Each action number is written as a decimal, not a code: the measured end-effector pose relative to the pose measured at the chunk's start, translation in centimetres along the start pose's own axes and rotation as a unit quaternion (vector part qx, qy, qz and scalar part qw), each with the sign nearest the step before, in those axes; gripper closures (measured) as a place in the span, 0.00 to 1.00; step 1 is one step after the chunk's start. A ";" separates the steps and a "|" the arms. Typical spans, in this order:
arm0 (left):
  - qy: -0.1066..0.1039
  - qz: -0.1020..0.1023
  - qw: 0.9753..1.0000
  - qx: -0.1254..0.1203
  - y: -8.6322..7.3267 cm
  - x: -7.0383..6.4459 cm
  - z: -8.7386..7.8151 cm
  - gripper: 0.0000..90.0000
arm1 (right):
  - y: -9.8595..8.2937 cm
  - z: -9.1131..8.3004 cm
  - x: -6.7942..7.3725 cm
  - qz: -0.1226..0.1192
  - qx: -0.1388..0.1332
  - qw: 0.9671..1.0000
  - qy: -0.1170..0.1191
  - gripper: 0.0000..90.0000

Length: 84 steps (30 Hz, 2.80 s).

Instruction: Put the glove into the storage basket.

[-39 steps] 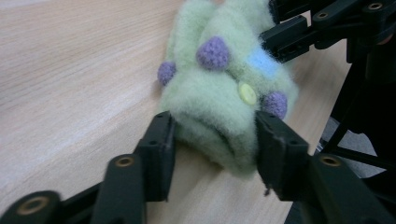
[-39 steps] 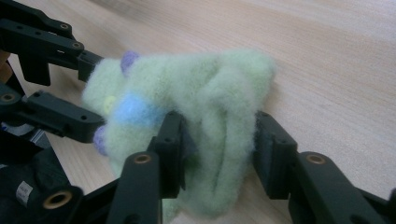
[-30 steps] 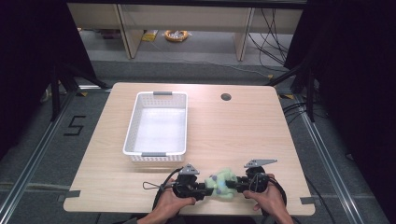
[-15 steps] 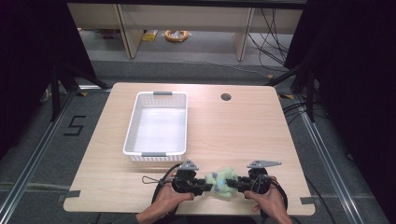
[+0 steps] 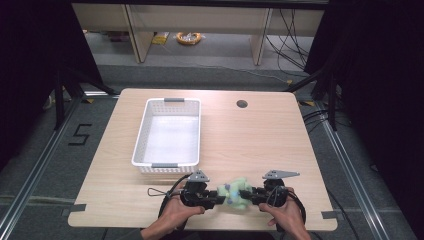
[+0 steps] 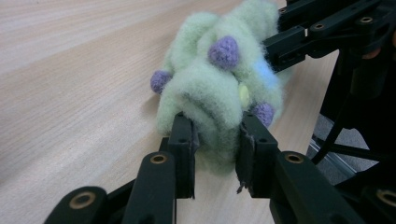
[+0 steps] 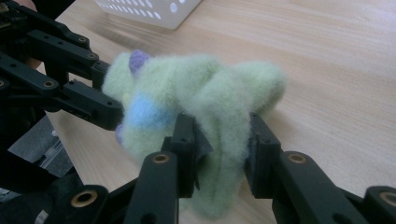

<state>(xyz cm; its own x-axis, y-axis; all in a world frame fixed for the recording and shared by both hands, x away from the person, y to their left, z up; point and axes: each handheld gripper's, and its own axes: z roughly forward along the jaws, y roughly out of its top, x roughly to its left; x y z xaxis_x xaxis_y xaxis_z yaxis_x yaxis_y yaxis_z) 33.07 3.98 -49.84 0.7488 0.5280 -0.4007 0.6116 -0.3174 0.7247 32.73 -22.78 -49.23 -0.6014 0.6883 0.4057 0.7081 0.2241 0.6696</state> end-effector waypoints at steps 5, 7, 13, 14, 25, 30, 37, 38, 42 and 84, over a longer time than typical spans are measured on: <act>0.000 0.003 1.000 -0.007 0.0 -0.1 -0.8 0.77 | 0.4 0.0 0.7 -0.003 -0.004 1.000 0.005 0.77; 0.000 0.001 1.000 -0.008 -0.1 -0.1 -1.2 0.77 | 0.7 0.0 0.9 -0.018 -0.004 1.000 0.006 0.77; 0.000 0.001 1.000 -0.014 -0.1 0.1 -1.9 0.77 | 1.3 0.3 1.7 -0.020 0.000 1.000 0.009 0.77; 0.006 -0.002 1.000 -0.015 0.0 0.0 -1.9 0.77 | 1.4 0.4 1.8 -0.017 0.000 1.000 0.012 0.77; 0.010 0.002 1.000 -0.018 0.2 0.1 -3.2 0.77 | 2.5 0.3 2.4 -0.033 0.000 0.999 0.014 0.77; 0.012 -0.001 1.000 -0.023 0.3 0.3 -3.9 0.77 | 3.2 0.3 3.0 -0.033 0.001 0.999 0.021 0.77; 0.008 0.004 1.000 -0.024 1.2 0.5 -5.1 0.76 | 4.6 -0.1 4.1 -0.040 -0.001 0.999 0.020 0.77; 0.013 0.005 1.000 -0.026 1.3 0.4 -5.3 0.76 | 4.8 -0.1 4.0 -0.053 -0.003 0.998 0.017 0.77; 0.017 0.009 0.999 -0.027 2.0 0.5 -6.1 0.76 | 5.8 -0.3 4.5 -0.064 -0.005 0.998 0.018 0.77; 0.057 -0.070 0.996 -0.023 7.2 10.3 -15.3 0.75 | 18.1 7.6 7.8 -0.041 0.017 0.997 0.059 0.77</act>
<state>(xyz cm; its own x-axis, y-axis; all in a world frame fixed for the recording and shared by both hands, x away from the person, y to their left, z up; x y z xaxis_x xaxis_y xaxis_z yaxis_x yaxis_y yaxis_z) 41.29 19.22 -40.15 0.6222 0.6510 -0.4349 0.6929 -0.1993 0.6929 43.71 -8.13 -38.66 -0.6961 0.5809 0.4219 0.6655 0.3017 0.6827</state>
